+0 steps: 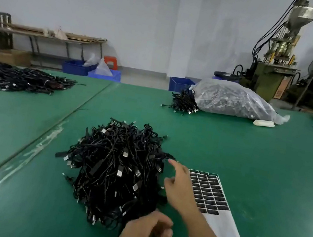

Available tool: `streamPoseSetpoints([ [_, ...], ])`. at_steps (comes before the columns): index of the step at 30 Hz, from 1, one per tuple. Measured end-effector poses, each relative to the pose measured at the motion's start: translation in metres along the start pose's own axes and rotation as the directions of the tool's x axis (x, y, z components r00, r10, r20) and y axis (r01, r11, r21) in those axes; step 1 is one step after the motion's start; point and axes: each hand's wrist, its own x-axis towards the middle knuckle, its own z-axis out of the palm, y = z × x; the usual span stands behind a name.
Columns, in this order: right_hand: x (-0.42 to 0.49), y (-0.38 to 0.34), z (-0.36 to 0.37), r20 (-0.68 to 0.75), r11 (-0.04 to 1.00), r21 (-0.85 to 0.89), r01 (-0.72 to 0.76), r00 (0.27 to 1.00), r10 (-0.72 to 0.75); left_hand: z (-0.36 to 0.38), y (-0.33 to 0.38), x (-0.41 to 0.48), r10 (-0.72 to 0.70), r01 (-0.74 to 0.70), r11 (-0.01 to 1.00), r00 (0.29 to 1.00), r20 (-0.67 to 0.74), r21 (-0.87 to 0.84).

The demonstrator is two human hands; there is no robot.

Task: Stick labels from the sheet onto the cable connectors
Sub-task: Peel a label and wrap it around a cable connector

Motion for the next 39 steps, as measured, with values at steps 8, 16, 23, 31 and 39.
streamPoseSetpoints([
  [8,0.063,0.016,0.005,0.156,0.948,-0.307,0.078,0.987,-0.03,0.016,-0.009,0.049,-0.032,0.038,0.994,0.998,-0.061,0.098],
  [16,0.069,0.031,0.0,-0.024,0.922,-0.337,0.188,0.978,-0.208,0.024,-0.021,0.068,-0.072,0.098,0.989,0.972,-0.225,0.108],
  [23,0.066,0.002,-0.03,-0.398,0.939,0.012,0.344,0.863,-0.311,0.026,-0.009,0.083,-0.137,0.136,0.984,0.991,-0.001,-0.116],
  [31,0.032,-0.014,-0.048,-0.633,0.843,0.344,0.413,0.765,-0.117,0.045,0.012,0.137,-0.315,0.297,0.515,0.938,0.145,-0.804],
  [39,0.003,0.026,-0.046,-0.416,0.832,0.551,0.068,0.887,0.203,0.048,-0.011,0.134,-0.064,0.075,0.72,0.997,0.041,-0.69],
])
